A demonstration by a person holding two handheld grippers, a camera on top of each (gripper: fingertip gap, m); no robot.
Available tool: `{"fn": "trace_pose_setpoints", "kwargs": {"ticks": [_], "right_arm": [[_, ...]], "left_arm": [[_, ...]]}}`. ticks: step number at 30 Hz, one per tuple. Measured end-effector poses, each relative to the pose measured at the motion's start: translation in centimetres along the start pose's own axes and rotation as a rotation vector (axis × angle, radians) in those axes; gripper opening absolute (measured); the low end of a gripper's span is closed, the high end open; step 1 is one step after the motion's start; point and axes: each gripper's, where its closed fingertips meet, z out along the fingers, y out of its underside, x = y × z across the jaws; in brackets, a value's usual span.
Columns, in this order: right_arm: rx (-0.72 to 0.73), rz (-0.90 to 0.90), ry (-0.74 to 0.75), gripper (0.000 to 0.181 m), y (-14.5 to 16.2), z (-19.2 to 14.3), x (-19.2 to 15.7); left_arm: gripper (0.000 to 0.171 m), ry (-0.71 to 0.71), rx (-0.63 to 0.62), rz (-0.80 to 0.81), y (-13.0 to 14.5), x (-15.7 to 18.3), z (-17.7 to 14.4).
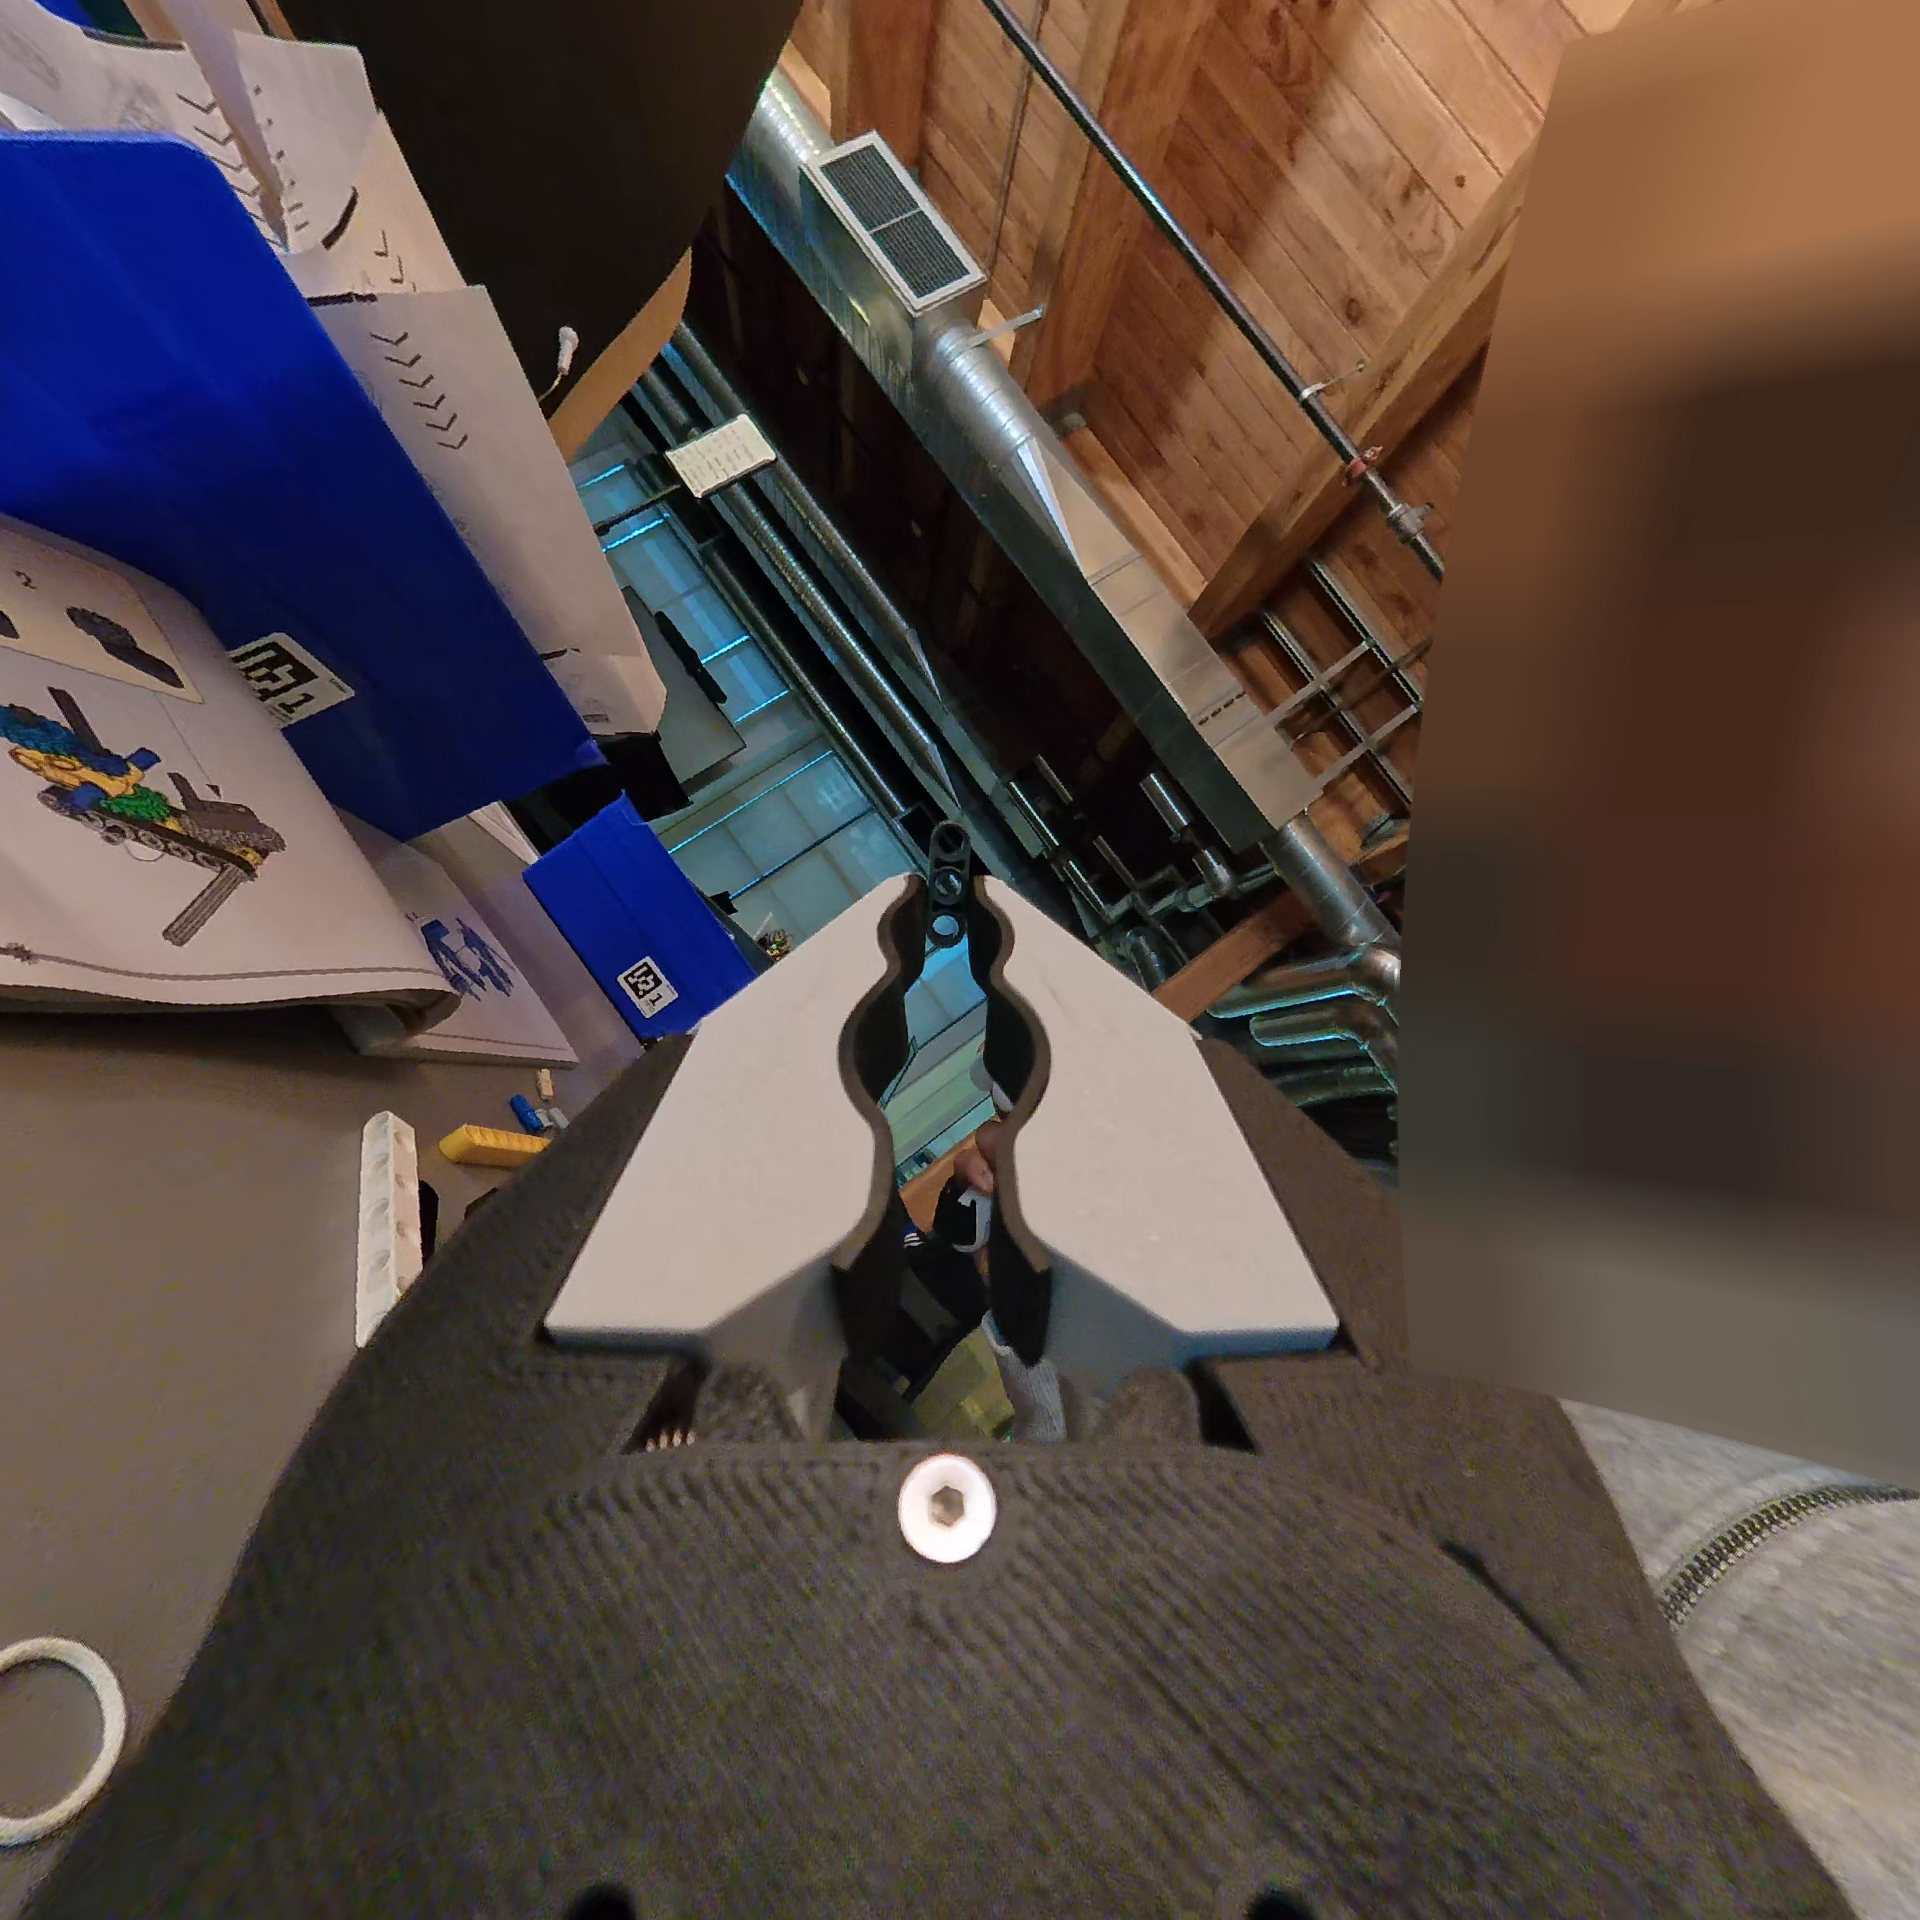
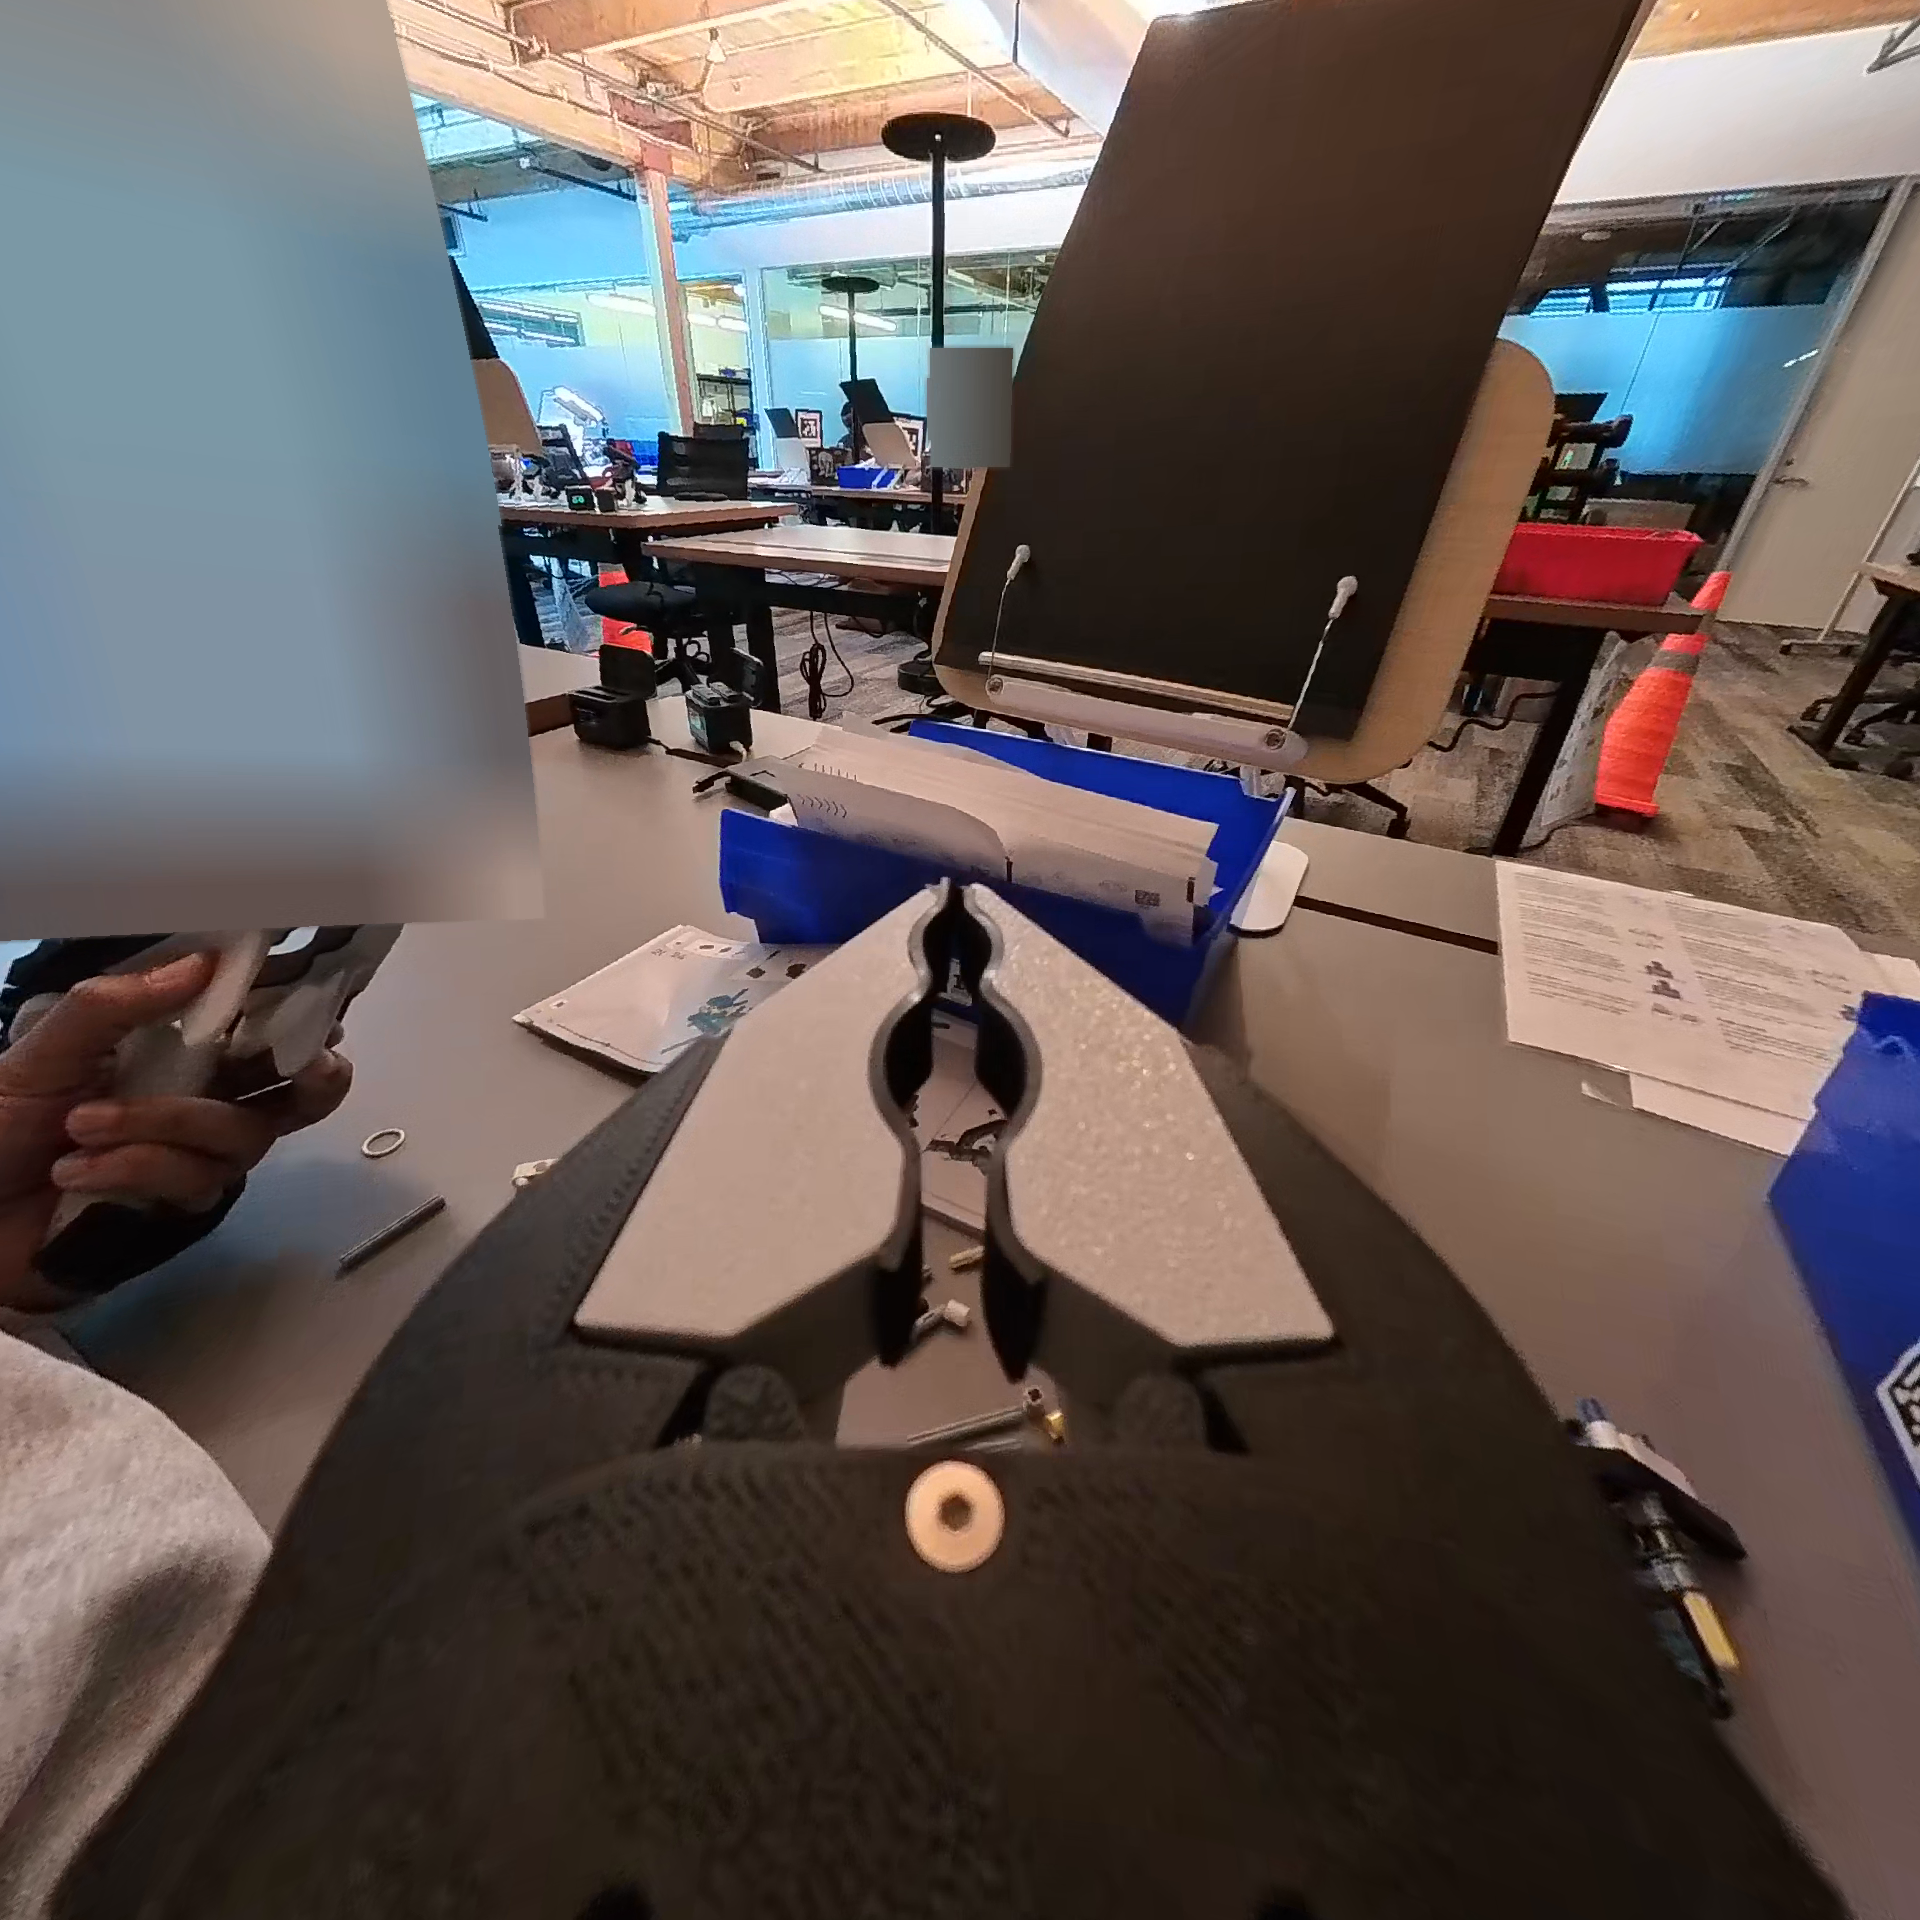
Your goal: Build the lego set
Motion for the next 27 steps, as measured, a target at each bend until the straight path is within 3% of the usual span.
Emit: {"fn": "trace_pose_setpoints", "kwargs": {"ticks": [27], "right_arm": [[-0.051,0.061,-0.076,0.0,1.3,0.9,-1.3]], "left_arm": [[0.005,-0.006,0.014,-0.011,-0.2,-0.2,-0.1]]}}
